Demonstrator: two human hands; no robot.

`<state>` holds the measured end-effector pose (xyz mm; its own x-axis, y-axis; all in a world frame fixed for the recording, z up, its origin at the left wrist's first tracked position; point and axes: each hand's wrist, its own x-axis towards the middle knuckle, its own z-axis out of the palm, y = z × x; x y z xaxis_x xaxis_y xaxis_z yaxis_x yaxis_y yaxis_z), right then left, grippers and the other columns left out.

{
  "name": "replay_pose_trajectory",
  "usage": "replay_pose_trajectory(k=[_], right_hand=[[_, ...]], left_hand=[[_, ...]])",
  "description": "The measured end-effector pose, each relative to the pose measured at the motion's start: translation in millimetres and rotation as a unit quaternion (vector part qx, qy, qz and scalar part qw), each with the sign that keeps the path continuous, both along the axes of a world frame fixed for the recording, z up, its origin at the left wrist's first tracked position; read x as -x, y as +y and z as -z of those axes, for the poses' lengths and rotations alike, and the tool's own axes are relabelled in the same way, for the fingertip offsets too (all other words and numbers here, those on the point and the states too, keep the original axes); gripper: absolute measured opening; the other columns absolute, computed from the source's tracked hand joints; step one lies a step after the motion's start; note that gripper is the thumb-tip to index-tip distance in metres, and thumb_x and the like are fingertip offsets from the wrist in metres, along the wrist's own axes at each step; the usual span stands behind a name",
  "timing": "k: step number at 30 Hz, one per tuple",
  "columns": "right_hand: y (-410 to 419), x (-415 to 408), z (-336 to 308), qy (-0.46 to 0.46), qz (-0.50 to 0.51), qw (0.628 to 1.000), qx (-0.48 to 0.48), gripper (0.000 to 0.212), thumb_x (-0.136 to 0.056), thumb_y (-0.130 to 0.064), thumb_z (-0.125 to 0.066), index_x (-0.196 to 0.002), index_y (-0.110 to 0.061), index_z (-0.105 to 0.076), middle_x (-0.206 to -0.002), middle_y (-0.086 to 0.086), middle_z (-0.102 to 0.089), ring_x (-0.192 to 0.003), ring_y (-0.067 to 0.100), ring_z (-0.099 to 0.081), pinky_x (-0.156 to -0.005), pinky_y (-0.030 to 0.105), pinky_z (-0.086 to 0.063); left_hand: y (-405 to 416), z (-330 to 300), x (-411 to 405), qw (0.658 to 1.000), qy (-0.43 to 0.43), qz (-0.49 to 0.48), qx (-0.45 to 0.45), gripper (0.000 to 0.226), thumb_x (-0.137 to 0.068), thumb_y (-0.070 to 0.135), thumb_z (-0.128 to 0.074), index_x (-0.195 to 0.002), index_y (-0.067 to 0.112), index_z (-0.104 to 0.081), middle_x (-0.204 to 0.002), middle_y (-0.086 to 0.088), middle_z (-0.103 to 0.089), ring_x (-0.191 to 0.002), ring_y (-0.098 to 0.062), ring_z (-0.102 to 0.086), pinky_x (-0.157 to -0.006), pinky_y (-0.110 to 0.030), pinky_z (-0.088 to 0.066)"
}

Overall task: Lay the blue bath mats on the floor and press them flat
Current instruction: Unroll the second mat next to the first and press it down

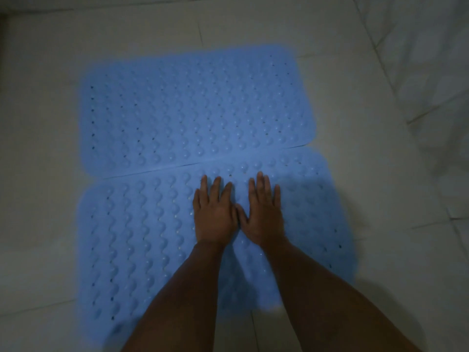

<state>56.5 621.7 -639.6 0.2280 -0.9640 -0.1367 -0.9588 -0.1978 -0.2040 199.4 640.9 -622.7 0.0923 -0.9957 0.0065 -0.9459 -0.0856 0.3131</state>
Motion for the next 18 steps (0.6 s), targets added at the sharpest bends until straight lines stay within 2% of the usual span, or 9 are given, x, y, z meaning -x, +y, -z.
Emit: replay_pose_trajectory(k=[6,14,18], right_hand=[[-0.6,1.5,2.5,-0.001,-0.001,1.0,0.014,0.075,-0.1,-0.051,-0.038,-0.158,-0.007,-0.023,-0.168,0.015,-0.009,-0.157,0.028,-0.004,-0.122,0.059,-0.012],[-0.4,-1.5,0.4,0.005,0.001,1.0,0.013,0.08,-0.099,-0.058,-0.035,-0.158,-0.006,-0.023,-0.168,0.015,-0.01,-0.156,0.029,-0.005,-0.121,0.06,-0.014],[-1.5,-2.5,-5.3,0.001,0.001,1.0,-0.024,0.099,-0.09,-0.075,-0.036,-0.16,-0.009,-0.014,-0.169,0.012,-0.005,-0.157,0.026,0.001,-0.125,0.057,-0.002]], left_hand=[[-9.2,0.1,-5.5,0.999,0.007,0.029,0.012,0.057,-0.091,0.031,-0.045,-0.144,0.015,-0.058,-0.159,-0.014,-0.046,-0.155,-0.041,-0.027,-0.117,-0.061,-0.035],[6.3,-1.4,-24.1,0.999,0.022,0.019,0.027,0.052,-0.098,0.028,-0.04,-0.144,0.012,-0.059,-0.159,-0.016,-0.046,-0.155,-0.043,-0.027,-0.12,-0.064,-0.029],[12.5,-3.8,-37.9,1.0,0.012,0.009,0.009,0.054,-0.1,0.037,-0.043,-0.147,0.015,-0.057,-0.16,-0.014,-0.044,-0.155,-0.042,-0.025,-0.121,-0.064,-0.027]])
